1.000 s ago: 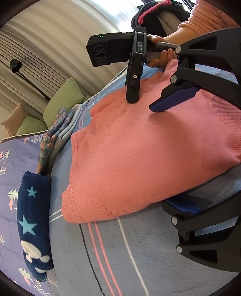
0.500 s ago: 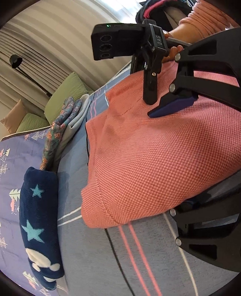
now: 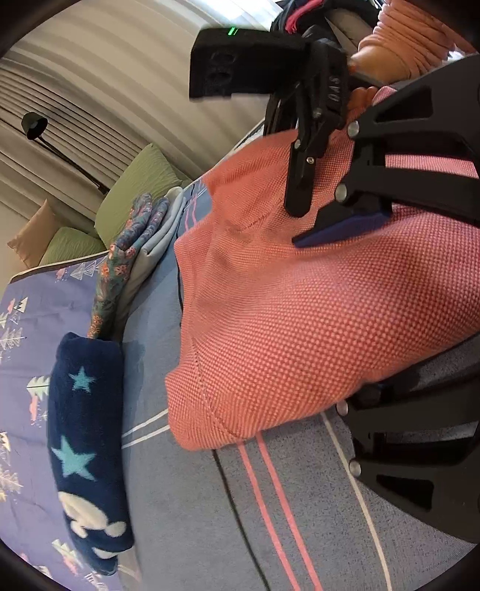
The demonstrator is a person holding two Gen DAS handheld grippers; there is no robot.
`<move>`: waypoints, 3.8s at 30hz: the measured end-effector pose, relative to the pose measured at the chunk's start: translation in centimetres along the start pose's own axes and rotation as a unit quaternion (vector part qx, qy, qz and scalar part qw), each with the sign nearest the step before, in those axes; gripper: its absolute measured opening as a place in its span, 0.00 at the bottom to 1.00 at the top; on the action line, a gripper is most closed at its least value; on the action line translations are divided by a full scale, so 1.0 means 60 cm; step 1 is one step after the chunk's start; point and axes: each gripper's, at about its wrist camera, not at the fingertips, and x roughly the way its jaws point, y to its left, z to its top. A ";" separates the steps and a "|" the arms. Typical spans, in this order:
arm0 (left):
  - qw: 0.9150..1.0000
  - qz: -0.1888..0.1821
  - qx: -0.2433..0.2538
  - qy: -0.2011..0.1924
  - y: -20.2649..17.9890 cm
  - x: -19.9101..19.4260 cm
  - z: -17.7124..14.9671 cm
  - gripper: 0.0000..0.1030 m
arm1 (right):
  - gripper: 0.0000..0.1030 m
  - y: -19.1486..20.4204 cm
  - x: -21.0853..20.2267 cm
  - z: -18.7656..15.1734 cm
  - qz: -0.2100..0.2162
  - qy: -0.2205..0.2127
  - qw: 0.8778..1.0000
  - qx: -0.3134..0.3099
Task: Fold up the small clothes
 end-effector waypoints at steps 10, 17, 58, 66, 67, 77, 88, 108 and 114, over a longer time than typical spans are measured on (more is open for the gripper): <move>0.987 0.087 0.098 -0.090 -0.106 -0.088 -0.015 0.29 | 0.23 0.067 -0.088 -0.010 -0.081 -0.086 0.992 -0.054; 0.980 0.093 0.122 -0.126 -0.164 -0.158 -0.015 0.29 | 0.23 0.106 -0.175 -0.026 -0.117 -0.147 0.980 -0.065; 0.942 0.108 0.261 -0.184 -0.389 -0.076 0.294 0.28 | 0.23 -0.166 -0.285 0.209 -0.208 -0.271 0.940 -0.026; 0.931 0.147 0.276 -0.189 -0.389 -0.019 0.419 0.28 | 0.23 -0.253 -0.249 0.329 -0.222 -0.262 0.939 -0.019; 0.931 0.151 0.275 -0.186 -0.385 -0.007 0.432 0.28 | 0.23 -0.265 -0.239 0.341 -0.223 -0.257 0.940 -0.017; 0.931 0.290 0.201 -0.094 -0.241 0.201 0.514 0.71 | 0.69 -0.418 -0.003 0.396 -0.322 -0.122 0.937 0.049; 0.945 0.291 0.142 -0.038 -0.133 0.214 0.387 0.79 | 0.69 -0.358 -0.030 0.191 -0.246 -0.124 0.957 0.095; 0.951 0.214 0.148 -0.167 -0.319 -0.097 0.089 0.99 | 0.98 -0.079 -0.322 0.012 -0.267 -0.183 0.940 0.111; 0.943 0.224 0.155 -0.190 -0.363 -0.164 0.030 0.99 | 0.98 -0.033 -0.376 -0.033 -0.253 -0.193 0.939 0.127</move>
